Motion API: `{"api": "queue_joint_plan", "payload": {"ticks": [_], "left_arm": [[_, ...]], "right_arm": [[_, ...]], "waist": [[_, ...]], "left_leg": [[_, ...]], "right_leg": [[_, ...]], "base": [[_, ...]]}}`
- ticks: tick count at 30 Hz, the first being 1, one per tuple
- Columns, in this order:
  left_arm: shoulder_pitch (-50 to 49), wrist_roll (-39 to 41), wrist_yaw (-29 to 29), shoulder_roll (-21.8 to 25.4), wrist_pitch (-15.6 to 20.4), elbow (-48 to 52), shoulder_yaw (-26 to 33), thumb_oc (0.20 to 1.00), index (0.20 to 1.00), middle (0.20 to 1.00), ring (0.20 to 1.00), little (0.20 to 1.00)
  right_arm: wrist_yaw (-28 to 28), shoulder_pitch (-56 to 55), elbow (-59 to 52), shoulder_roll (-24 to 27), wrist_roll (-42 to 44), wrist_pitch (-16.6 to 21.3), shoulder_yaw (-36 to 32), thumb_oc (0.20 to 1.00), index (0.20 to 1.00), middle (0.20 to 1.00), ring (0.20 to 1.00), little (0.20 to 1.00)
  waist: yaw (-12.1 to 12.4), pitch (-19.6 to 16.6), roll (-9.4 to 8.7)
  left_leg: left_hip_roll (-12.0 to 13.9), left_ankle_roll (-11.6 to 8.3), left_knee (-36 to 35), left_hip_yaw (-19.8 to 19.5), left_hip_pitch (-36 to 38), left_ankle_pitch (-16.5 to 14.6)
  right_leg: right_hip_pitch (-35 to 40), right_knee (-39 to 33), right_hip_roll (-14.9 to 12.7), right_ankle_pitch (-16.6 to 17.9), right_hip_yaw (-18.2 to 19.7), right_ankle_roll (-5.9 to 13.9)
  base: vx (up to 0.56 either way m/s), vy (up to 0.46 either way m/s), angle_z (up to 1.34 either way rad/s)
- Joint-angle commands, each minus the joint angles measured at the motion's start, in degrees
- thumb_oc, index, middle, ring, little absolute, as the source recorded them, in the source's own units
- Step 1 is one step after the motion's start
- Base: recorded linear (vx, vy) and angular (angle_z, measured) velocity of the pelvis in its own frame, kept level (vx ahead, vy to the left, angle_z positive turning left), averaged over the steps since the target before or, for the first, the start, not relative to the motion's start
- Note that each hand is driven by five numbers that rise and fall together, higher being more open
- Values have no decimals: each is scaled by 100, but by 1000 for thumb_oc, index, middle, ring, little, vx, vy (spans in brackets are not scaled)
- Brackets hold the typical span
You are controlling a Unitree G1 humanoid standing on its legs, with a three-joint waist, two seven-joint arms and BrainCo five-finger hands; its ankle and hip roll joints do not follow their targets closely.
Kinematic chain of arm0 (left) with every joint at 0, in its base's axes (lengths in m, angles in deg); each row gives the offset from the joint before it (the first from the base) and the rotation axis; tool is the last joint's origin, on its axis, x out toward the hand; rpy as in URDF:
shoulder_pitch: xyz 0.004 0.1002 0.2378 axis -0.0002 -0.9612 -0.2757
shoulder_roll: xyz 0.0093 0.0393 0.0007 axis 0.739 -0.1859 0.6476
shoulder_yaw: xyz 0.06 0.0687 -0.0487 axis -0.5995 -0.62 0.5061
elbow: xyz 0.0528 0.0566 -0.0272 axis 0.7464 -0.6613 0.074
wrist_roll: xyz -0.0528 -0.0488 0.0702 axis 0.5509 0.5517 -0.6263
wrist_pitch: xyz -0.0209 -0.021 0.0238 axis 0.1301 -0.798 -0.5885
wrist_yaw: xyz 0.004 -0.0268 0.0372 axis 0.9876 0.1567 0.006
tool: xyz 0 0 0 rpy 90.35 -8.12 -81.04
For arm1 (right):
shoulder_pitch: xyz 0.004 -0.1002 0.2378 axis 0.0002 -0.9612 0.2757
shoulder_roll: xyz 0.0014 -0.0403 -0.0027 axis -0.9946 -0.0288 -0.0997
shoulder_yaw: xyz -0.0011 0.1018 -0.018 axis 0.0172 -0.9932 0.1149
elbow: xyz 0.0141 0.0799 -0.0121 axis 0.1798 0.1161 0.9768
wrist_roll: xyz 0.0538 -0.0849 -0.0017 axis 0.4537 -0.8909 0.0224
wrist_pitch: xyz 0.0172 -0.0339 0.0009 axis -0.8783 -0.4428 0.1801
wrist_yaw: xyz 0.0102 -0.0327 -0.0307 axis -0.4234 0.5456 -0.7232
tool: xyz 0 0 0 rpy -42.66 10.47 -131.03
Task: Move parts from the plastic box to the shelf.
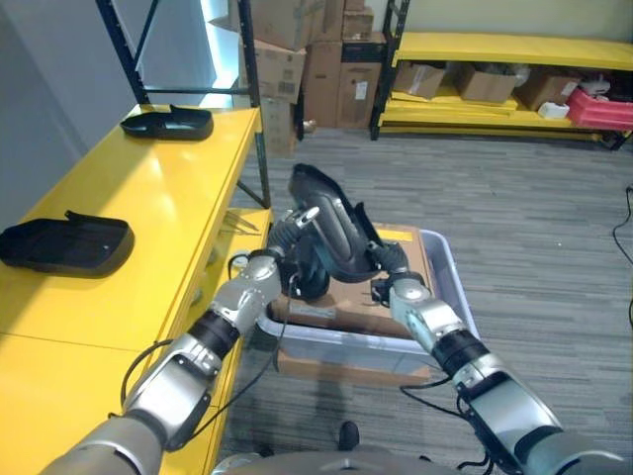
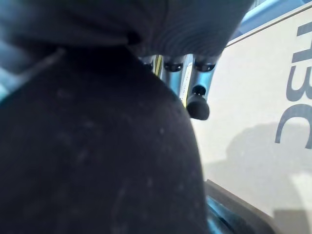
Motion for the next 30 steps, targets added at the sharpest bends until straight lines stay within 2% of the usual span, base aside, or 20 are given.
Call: {"api": "queue_joint_plan", "payload": {"ticks": [1, 7, 10, 15, 17, 20, 24, 30], "left_arm": [[497, -559, 343, -443, 37, -39, -540, 1000, 1000, 1000, 1000, 1000], [597, -1132, 275, -364, -175, 187, -760, 1000, 1000, 1000, 1000, 1000], [621, -907, 230, -350, -460, 213, -831, 1000, 1000, 1000, 1000, 1000], [536, -464, 236, -420, -537, 85, -858, 1000, 1000, 1000, 1000, 1000], [471, -299, 294, -501, -476, -42, -914, 1000, 1000, 1000, 1000, 1000], [408, -133, 288, -583, -180, -207, -972, 1000, 1000, 1000, 1000, 1000], [316, 4, 172, -556, 127, -100, -822, 1000, 1000, 1000, 1000, 1000], [325, 16, -202, -140, 199, 306, -343, 1000, 1000, 1000, 1000, 1000]], "right_arm": [[-114, 555, -30, -134, -124, 401, 124, 200, 200, 200, 200, 200], [-122, 537, -53, -254, -154, 417, 199, 200, 200, 200, 200, 200], [-132, 569, -90, -352, -210, 356, 286, 200, 200, 200, 200, 200], [-89, 627, -50, -447, -588, 270, 448, 200, 200, 200, 200, 200], [-63, 702, 18, -523, -561, 286, 582, 200, 200, 200, 200, 200], [27, 777, 41, -634, -375, 242, 689, 200, 200, 200, 200, 200], [382, 684, 74, -711, -94, 100, 686, 200, 200, 200, 200, 200], [730, 549, 26, -305, 306, 528, 204, 200, 200, 200, 200, 200]], "waist": [[124, -342, 66], [130, -355, 73], [147, -363, 80], [179, -388, 95], [208, -388, 102], [220, -378, 106], [258, -379, 125], [284, -325, 142]], "left_leg": [[234, -189, 3, -79, -188, -96], [229, -181, -7, -64, -185, -103], [222, -174, -6, -69, -171, -110], [216, -169, -3, -71, -168, -112], [214, -169, 4, -76, -173, -108], [209, -177, 3, -90, -163, -105], [210, -181, -6, -91, -155, -102], [226, -204, -8, -127, -154, -77]], "right_leg": [[289, 67, -192, -553, -117, 568], [297, 59, -193, -571, -115, 570], [314, 64, -198, -584, -118, 571], [319, 64, -203, -586, -118, 570], [319, 73, -209, -584, -128, 573], [328, 78, -216, -581, -130, 578], [343, 69, -224, -585, -147, 577], [354, 78, -227, -571, -181, 581]], "base": [[0, 0, 0], [0, 0, 0], [0, 0, 0], [0, 0, 0], [0, 0, 0], [0, 0, 0], [0, 0, 0], [0, 0, 0]]}}
